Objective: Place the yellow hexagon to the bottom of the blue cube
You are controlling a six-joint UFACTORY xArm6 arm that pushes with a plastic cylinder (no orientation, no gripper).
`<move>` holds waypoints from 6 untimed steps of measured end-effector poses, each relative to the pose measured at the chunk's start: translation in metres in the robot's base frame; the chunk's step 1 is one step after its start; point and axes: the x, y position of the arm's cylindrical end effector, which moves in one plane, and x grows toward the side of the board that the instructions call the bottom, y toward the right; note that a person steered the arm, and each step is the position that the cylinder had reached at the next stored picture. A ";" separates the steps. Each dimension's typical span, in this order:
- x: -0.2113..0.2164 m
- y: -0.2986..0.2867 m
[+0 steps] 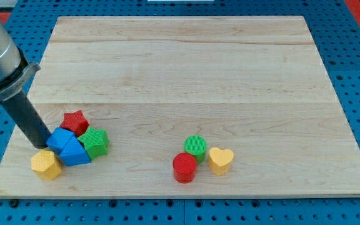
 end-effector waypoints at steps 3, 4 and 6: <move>0.022 -0.047; 0.031 -0.076; 0.054 -0.030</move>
